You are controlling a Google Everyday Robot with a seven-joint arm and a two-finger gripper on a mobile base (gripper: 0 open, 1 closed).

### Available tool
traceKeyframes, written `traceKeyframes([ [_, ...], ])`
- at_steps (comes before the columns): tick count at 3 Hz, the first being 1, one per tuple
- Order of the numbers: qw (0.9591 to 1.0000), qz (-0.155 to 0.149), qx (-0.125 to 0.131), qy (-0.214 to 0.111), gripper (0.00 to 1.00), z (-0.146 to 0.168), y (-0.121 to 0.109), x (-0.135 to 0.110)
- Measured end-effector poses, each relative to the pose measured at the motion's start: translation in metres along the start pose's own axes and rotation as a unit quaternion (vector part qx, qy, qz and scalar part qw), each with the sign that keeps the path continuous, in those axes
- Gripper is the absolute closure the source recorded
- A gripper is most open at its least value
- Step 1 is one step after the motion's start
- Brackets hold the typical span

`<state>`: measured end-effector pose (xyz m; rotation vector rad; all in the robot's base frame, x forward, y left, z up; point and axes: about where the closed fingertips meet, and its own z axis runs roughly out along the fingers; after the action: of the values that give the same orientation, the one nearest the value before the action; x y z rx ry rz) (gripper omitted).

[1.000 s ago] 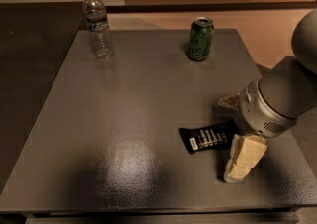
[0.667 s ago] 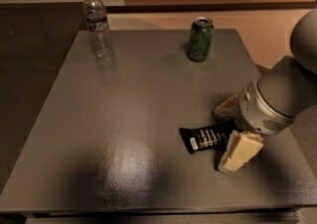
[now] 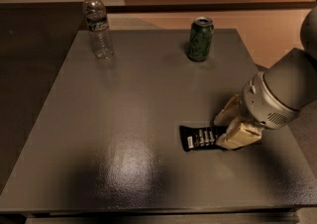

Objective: Move rxbar chocolate near green can

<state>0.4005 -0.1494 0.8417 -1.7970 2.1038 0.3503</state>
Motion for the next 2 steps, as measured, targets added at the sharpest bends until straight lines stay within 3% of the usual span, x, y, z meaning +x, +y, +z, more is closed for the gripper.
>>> traceKeyframes([
  [1,1.0000,0.001,0.006,-0.006,0.95,-0.010,-0.008,-0.004],
  [2,0.9997,0.006,0.023,-0.004,1.00,-0.022,-0.029,-0.007],
])
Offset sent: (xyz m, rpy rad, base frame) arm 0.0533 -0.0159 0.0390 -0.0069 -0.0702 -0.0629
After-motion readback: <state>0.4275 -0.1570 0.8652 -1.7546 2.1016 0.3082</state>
